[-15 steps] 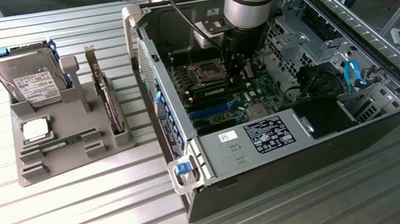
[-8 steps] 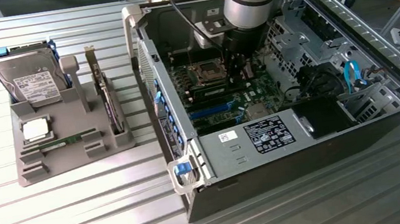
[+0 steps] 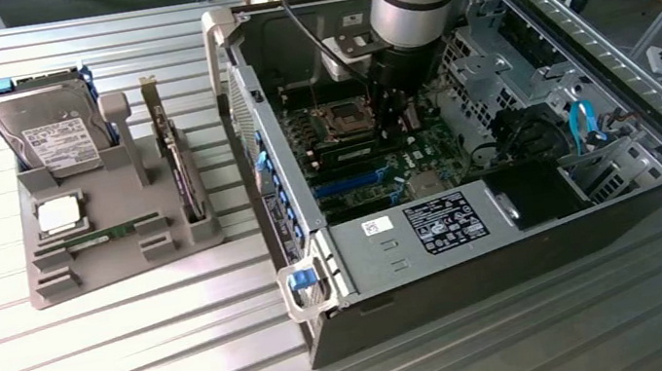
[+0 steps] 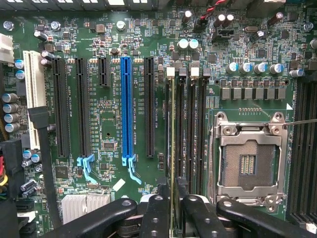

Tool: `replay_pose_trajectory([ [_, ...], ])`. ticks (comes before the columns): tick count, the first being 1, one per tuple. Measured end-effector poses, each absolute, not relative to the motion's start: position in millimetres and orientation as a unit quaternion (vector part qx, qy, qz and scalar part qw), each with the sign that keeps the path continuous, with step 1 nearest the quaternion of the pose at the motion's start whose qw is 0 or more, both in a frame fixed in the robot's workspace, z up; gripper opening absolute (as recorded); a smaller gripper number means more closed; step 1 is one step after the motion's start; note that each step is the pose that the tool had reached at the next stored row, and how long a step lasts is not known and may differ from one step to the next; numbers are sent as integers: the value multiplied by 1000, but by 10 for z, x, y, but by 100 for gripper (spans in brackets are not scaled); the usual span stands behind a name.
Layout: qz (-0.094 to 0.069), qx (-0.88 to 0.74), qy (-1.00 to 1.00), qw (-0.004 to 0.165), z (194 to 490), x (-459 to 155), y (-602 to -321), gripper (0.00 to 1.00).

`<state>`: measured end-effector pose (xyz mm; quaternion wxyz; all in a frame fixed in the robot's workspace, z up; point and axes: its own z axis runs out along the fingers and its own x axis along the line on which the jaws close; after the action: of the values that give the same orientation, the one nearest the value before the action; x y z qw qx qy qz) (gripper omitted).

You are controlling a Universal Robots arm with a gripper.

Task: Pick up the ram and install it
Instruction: 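Insert the ram into the slot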

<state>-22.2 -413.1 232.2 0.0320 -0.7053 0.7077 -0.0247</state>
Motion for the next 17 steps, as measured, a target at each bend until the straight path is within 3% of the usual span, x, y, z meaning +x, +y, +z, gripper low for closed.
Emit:
replay_pose_trajectory([
  [9, -22, -705, 708, 30, 2323, -212, -4131, 19],
  [17, -1, -706, 708, 8, 2323, -117, -4131, 19],
])
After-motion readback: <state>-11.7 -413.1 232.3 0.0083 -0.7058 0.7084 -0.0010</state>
